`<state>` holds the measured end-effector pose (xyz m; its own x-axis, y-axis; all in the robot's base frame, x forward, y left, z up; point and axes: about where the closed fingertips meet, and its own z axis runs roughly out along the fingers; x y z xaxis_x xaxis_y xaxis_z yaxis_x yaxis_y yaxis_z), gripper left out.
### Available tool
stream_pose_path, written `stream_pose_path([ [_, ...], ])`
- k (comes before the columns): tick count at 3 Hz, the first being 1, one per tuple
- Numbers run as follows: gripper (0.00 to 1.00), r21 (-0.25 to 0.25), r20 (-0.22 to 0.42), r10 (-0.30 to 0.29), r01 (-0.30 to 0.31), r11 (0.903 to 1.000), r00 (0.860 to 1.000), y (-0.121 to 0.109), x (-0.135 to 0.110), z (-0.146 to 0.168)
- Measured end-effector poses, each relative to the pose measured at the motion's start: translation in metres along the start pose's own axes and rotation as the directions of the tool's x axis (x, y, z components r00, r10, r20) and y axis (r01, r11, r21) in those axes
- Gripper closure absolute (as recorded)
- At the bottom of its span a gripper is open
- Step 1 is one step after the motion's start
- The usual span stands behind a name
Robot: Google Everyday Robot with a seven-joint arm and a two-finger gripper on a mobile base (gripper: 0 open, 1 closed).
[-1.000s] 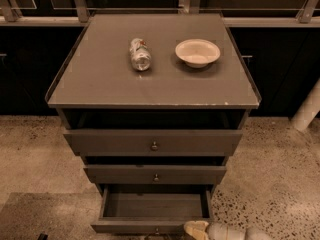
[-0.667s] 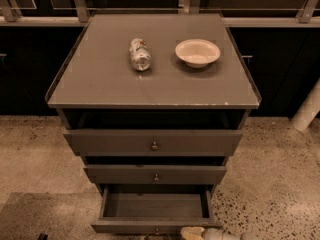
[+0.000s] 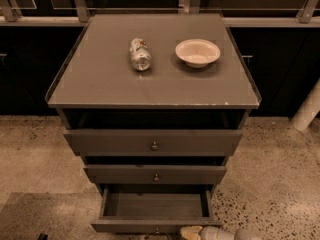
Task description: Close bottom drawer
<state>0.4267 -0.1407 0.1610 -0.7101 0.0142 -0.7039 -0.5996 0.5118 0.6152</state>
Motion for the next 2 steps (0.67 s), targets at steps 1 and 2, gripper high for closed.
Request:
stream_pose_path([
  [1, 1.0, 0.118, -0.016, -0.066, 0.068, 0.9907, 0.998, -0.028, -0.013, 0.004],
  [2, 1.0, 0.264, 0.021, -0.151, 0.14, 0.9545, 0.988, -0.052, -0.029, 0.002],
])
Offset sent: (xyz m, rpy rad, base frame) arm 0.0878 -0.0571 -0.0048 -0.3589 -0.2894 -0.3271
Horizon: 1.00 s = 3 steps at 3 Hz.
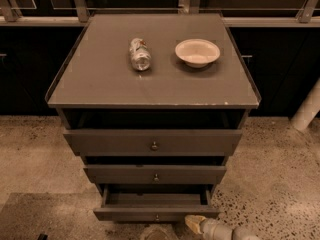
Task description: Close bottom drawer
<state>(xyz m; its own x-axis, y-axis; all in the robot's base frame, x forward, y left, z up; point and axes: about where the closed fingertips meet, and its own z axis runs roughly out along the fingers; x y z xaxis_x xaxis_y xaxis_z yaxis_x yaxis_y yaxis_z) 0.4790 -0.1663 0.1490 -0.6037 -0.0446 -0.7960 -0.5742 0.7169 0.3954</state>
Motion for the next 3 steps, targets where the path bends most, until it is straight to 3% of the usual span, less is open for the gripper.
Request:
stream_pose_path([
  [1, 1.0, 0.125, 0.044, -0.061, 0.056, 0.9906, 0.997, -0.022, -0.01, 0.003],
  [2, 1.0, 0.202, 0.078, -0.117, 0.099, 0.9744, 0.99, -0.035, -0.023, 0.008],
  [3, 1.0, 0.229, 0.114, -0.152, 0.123, 0.9657, 0.982, -0.045, -0.042, 0.021],
])
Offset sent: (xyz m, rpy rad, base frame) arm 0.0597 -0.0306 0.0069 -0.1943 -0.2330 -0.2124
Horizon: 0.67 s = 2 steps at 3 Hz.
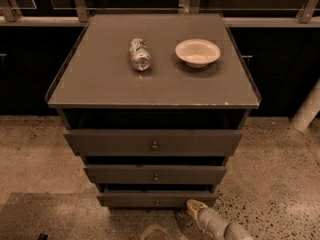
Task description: Close bottom drawer
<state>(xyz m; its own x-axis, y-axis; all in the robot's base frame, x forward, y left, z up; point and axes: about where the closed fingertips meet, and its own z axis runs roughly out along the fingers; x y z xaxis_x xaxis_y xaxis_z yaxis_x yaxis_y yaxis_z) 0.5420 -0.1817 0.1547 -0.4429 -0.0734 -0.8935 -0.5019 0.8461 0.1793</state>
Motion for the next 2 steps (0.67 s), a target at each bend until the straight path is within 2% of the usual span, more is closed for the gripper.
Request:
stream_pose_path([
  [1, 1.0, 0.001, 0.045, -0.019, 0.019, 0.9998, 0.999, -0.0054, -0.019, 0.0194],
  [2, 1.0, 0.0, 0.053, -0.023, 0.023, 0.9997, 0.998, -0.0046, -0.0211, 0.0204],
])
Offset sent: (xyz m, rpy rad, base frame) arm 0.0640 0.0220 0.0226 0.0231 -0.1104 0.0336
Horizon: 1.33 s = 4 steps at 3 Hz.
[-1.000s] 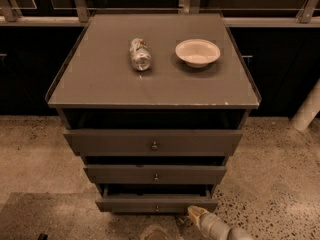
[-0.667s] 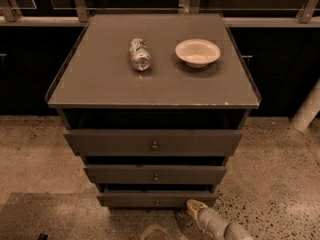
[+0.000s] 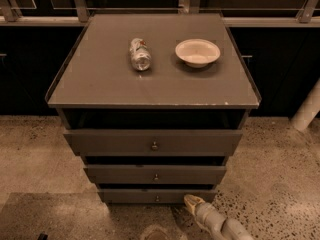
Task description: Close bottom drawer
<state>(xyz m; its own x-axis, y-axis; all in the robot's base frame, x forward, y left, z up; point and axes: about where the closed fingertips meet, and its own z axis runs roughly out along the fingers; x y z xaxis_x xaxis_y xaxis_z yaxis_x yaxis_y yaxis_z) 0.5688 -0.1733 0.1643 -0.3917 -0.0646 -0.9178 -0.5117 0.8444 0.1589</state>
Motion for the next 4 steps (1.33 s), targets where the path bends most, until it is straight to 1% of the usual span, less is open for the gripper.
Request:
stream_pose_path([
  [1, 1.0, -0.079, -0.044, 0.034, -0.038, 0.9962, 0.998, 0.021, 0.005, -0.006],
  [2, 1.0, -0.111, -0.127, 0.117, -0.131, 0.9852, 0.985, 0.042, 0.032, -0.053],
  [3, 0.81, -0.138, -0.139, 0.124, -0.143, 0.98, 0.982, 0.061, 0.038, -0.054],
  [4, 0.57, -0.138, -0.139, 0.124, -0.143, 0.9801, 0.982, 0.06, 0.038, -0.054],
])
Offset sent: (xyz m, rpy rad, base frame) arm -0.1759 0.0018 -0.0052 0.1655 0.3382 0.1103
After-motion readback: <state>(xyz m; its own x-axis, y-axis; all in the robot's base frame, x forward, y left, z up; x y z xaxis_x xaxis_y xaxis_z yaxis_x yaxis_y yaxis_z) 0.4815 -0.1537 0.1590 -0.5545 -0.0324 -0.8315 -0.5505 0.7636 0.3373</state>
